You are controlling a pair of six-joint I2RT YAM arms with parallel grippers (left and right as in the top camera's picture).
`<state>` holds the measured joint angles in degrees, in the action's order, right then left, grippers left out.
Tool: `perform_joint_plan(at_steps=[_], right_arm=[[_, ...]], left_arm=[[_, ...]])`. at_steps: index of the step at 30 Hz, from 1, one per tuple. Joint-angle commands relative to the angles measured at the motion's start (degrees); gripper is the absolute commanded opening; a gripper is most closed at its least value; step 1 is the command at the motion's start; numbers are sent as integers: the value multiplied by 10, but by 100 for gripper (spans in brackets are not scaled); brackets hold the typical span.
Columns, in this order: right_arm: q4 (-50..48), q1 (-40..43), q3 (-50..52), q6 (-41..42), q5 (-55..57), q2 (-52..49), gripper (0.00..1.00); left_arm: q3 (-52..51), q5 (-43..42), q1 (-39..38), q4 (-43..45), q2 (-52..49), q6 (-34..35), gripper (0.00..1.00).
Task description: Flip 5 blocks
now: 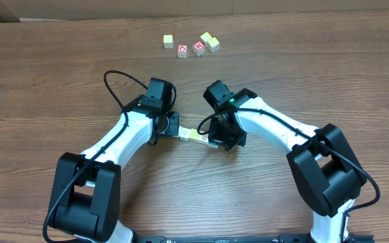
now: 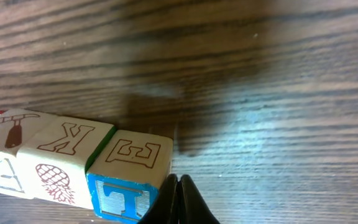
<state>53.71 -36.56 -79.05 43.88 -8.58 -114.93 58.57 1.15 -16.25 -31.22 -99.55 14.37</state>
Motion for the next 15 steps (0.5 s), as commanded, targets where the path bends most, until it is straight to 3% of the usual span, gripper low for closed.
perform_joint_plan(at_steps=[1,15], right_arm=[[-13,-21,3,24,-31,2,4],[-14,-32,3,115,-53,2,4]], left_arm=[[-4,-39,-7,4,-5,-11,7],[-5,-39,-7,30,-5,-11,8]])
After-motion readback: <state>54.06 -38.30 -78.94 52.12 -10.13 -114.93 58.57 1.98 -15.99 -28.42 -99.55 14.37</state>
